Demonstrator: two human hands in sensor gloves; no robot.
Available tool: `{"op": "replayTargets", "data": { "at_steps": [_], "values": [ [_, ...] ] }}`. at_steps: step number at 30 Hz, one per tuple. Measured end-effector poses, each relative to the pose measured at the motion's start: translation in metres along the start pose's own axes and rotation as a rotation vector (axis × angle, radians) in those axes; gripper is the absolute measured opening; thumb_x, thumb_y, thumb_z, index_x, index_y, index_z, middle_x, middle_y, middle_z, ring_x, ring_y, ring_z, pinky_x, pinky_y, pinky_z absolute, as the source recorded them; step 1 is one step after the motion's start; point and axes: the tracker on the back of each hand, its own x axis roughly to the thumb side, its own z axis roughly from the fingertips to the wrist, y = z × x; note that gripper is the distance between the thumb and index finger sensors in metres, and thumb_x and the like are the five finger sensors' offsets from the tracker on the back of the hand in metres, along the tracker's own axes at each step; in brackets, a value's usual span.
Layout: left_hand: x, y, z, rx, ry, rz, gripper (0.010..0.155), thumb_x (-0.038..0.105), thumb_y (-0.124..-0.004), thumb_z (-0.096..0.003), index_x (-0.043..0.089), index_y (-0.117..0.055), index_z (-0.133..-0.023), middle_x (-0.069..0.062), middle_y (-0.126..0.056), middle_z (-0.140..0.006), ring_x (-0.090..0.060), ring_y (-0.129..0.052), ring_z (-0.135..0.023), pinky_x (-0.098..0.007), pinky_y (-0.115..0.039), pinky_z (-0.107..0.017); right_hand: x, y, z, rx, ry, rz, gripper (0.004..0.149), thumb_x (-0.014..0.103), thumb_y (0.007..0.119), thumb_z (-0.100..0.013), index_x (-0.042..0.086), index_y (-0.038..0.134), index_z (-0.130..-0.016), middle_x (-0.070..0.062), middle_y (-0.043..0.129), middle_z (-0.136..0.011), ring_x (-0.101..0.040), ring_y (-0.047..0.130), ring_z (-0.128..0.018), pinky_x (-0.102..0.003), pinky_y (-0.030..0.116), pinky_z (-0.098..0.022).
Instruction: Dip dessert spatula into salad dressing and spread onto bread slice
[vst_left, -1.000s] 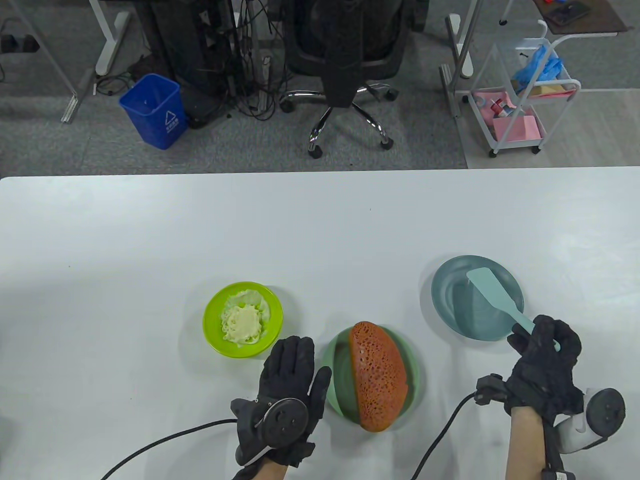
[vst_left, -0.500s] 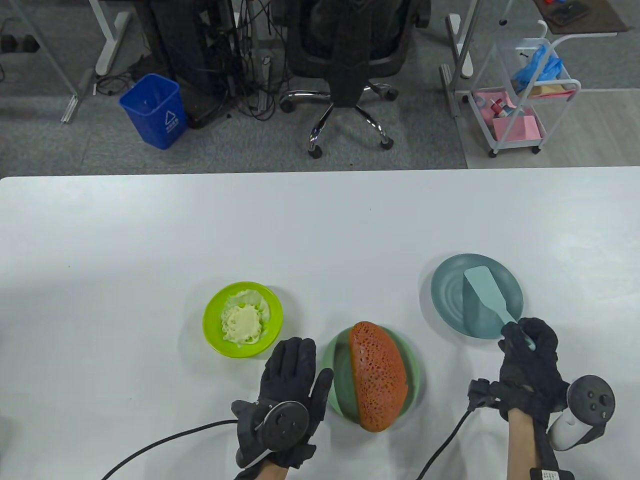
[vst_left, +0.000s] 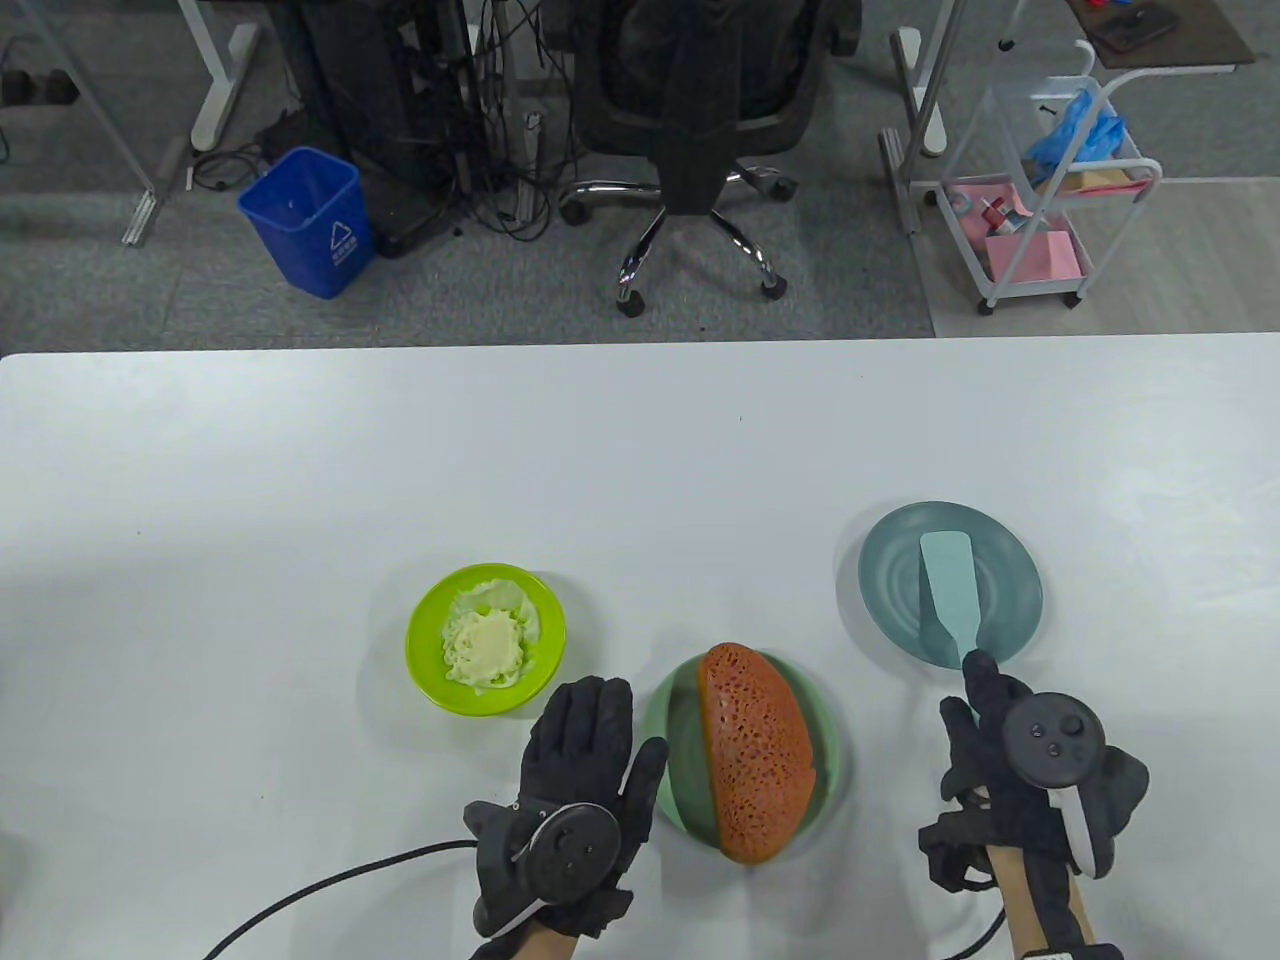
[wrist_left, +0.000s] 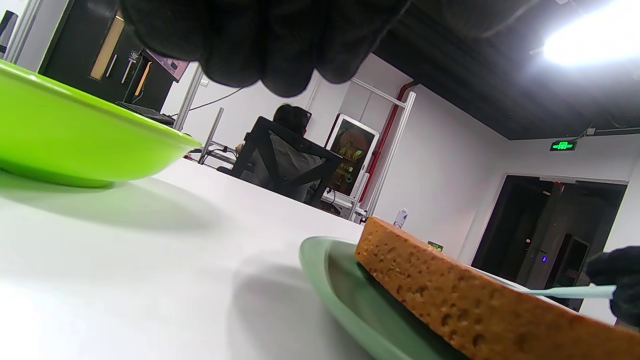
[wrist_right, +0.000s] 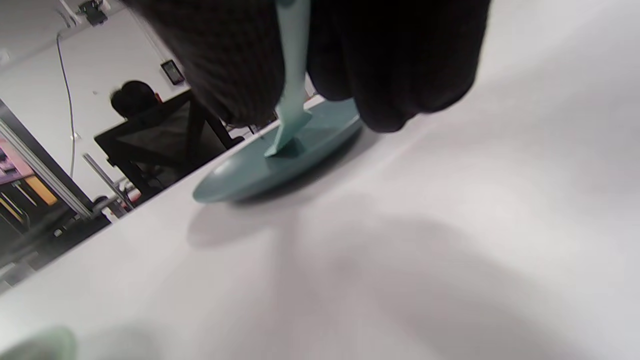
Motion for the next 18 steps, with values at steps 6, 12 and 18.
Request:
{"op": "replayTargets", "data": {
  "at_steps": [6,12,18],
  "values": [
    [0.000,0.000,0.000,-0.003,0.001,-0.001,0.071,0.053,-0.054,-0.0639,0.002,-0.065,-0.112,-0.028,-0.067,-0.111,-0.057,-0.073,-0.097,-0.067,-0.064,-0.068,-0.002,0.011,0.002,-0.013,0.030,0.154,0.055,0.033,0.091,-0.057,0.034,0.065,-0.105,-0.009,0.071,-0.103,-0.040,0.087,-0.081,-0.048,0.077,-0.060],
    [0.001,0.000,-0.001,-0.011,0.004,-0.010,0.071,0.053,-0.054,-0.0640,0.003,-0.066,-0.112,-0.028,-0.068,-0.111,-0.057,-0.075,-0.096,-0.067,-0.065,-0.068,-0.003,0.009,0.002,0.017,0.048,0.184,0.062,0.039,0.090,-0.055,0.034,0.060,-0.108,-0.008,0.067,-0.106,-0.041,0.081,-0.088,-0.049,0.073,-0.066],
    [0.000,-0.001,-0.002,-0.014,0.003,-0.009,0.070,0.053,-0.054,-0.0640,0.003,-0.066,-0.112,-0.028,-0.068,-0.111,-0.057,-0.074,-0.096,-0.067,-0.065,-0.067,0.012,-0.010,0.017,-0.068,-0.051,0.185,0.076,0.056,0.083,-0.049,0.032,0.050,-0.112,-0.009,0.051,-0.114,-0.044,0.062,-0.101,-0.051,0.059,-0.076]
  ]
}}
